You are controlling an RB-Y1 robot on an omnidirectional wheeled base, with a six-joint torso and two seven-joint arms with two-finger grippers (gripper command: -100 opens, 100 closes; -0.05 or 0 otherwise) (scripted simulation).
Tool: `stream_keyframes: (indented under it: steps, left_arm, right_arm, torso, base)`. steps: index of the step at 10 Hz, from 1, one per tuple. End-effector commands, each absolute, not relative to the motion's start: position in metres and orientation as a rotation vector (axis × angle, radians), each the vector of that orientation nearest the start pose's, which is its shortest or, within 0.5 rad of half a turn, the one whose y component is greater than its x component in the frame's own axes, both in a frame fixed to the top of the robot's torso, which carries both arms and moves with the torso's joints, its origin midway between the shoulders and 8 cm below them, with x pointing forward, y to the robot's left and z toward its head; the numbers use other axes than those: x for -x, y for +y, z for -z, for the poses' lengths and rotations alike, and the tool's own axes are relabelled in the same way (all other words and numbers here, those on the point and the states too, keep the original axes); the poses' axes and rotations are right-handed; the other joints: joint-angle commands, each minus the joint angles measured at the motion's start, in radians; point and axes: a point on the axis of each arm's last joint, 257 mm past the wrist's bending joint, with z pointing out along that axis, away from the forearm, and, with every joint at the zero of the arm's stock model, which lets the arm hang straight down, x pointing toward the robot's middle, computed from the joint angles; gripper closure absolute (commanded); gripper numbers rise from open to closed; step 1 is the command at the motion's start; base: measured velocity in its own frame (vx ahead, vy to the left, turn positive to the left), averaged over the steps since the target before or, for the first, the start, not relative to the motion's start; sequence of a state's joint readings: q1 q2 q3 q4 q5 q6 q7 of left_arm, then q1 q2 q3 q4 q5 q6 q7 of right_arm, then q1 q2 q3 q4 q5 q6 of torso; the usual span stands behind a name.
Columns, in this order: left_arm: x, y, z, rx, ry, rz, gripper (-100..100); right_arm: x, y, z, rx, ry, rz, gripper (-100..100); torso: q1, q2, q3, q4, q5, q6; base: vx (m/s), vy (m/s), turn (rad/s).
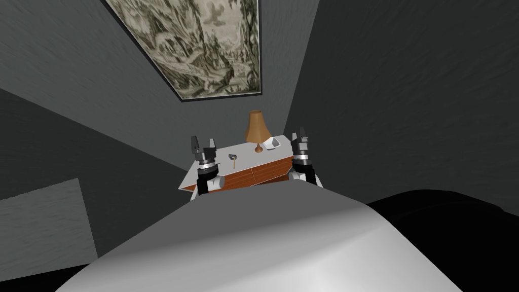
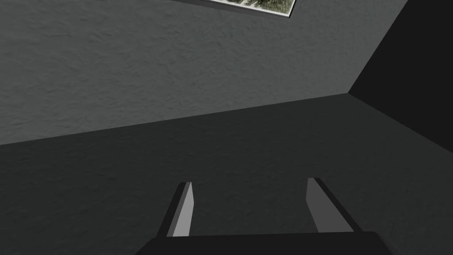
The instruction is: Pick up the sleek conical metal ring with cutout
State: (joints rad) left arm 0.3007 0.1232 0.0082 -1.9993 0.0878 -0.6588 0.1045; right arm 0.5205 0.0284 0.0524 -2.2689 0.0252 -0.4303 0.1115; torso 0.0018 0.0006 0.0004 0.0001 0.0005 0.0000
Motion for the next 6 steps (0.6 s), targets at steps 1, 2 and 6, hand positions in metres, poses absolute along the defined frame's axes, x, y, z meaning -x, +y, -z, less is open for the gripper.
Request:
stream_keyframes:
  steps: [1,2,6]
  left_arm:
    - [-0.392,0.274,0.011,0.634,0.61,1.501,-100]
    - [-0.4,0.272,0.019,0.638,0.63,1.498,-100]
    - [-0.422,0.27,0.048,0.671,0.689,1.479,-100]
  right_arm:
    - [-0.358,-0.266,0.001,-0.702,0.704,-1.206,0]
    - [-0.358,-0.266,0.001,-0.702,0.704,-1.206,0]
    - [-0.358,-0.266,0.001,-0.702,0.704,-1.206,0]
  torso:
    - [0.0,0.0,0.0,0.0,0.0,0.0]
    - [0.0,0.0,0.0,0.0,0.0,0.0]
    - [-0.001,0.0,0.0,0.0,0.0,0.0]
  base:
    - [-0.009,0.02,-0.01]
    - [-0.014,0.02,-0.012]
    - [-0.013,0.019,-0.013]
